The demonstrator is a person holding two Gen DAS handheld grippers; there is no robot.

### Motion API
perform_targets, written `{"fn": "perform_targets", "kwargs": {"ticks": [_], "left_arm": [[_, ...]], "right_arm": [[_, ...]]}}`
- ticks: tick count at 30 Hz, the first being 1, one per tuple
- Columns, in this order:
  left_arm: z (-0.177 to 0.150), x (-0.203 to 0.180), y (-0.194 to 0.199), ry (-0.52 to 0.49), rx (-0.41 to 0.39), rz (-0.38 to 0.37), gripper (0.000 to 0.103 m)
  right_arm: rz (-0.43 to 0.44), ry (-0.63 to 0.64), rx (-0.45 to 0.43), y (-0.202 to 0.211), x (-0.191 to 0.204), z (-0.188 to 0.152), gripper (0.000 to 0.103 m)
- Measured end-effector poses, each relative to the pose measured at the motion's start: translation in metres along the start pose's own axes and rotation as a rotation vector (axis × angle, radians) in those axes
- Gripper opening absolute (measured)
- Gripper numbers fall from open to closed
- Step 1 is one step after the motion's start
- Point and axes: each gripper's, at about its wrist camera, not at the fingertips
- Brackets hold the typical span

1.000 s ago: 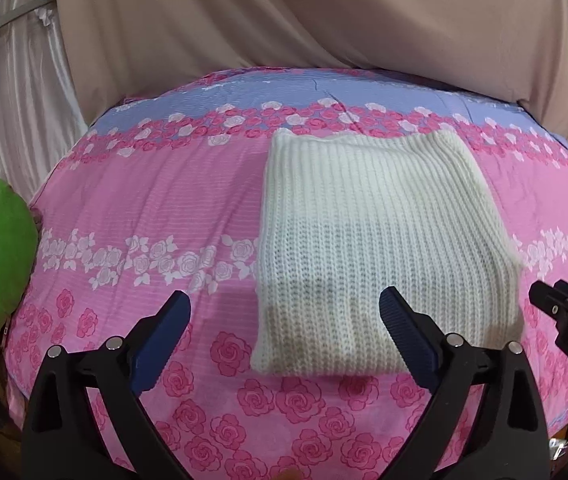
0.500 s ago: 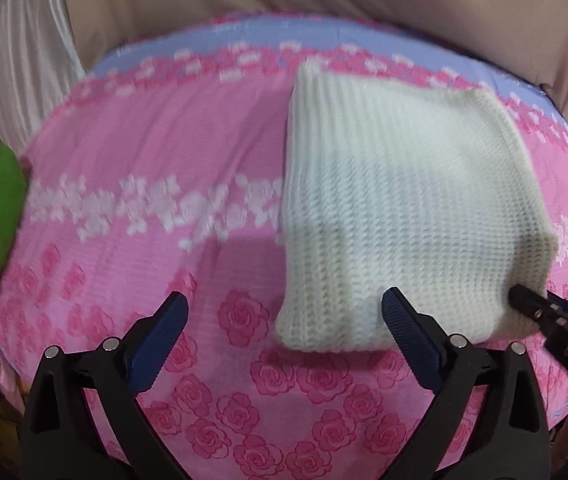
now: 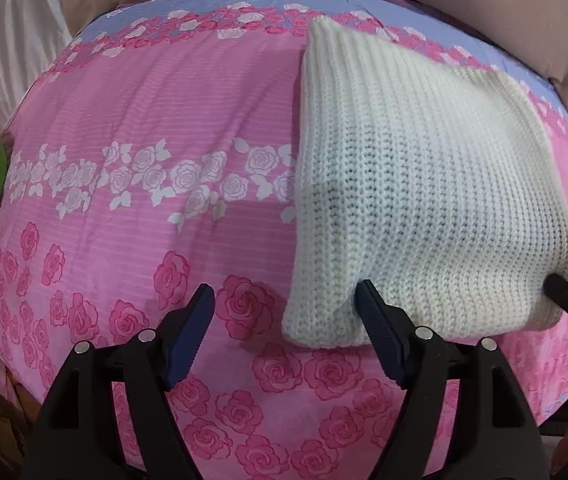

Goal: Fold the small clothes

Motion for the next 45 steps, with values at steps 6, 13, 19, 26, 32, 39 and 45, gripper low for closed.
{"fn": "perform_targets", "kwargs": {"ticks": [6, 13, 19, 26, 32, 39, 45], "left_arm": [[0.003, -0.011, 0.043, -0.027, -0.172, 0.025, 0.091], [0.007, -0.03, 0.047, -0.066, -0.234, -0.014, 0.091], [0.005, -0.037, 0.048, -0.085, -0.225, 0.006, 0.091], [0.003, -0.037, 0.047, -0.083, -0.209, 0.023, 0.091], [0.001, -0.036, 0.042, -0.087, -0.179, 0.033, 0.091], [-0.001, -0.037, 0.038, -0.09, -0.158, 0.036, 0.093], [0.001, -0.038, 0.038, -0.092, -0.159, 0.038, 0.093]], "right_arm": [[-0.079, -0.021, -0.152, 0.065, 0.007, 0.012, 0.03], [-0.132, 0.069, -0.179, 0.059, 0.035, 0.007, 0.044], [-0.143, 0.054, -0.142, 0.056, 0.033, -0.005, 0.046], [-0.133, 0.06, -0.126, 0.053, 0.036, -0.008, 0.046], [-0.133, 0.08, -0.115, 0.051, 0.043, -0.01, 0.047], [-0.145, 0.094, -0.108, 0.049, 0.048, -0.012, 0.047], [-0.157, 0.102, -0.108, 0.047, 0.049, -0.01, 0.047]]}}
Point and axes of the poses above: each gripper's, at about its wrist camera, not at the fingertips, and y roughly against the way its jaws point, x to its left, z to its top, and after that the axes turned 9 degrees about -x, right-handed
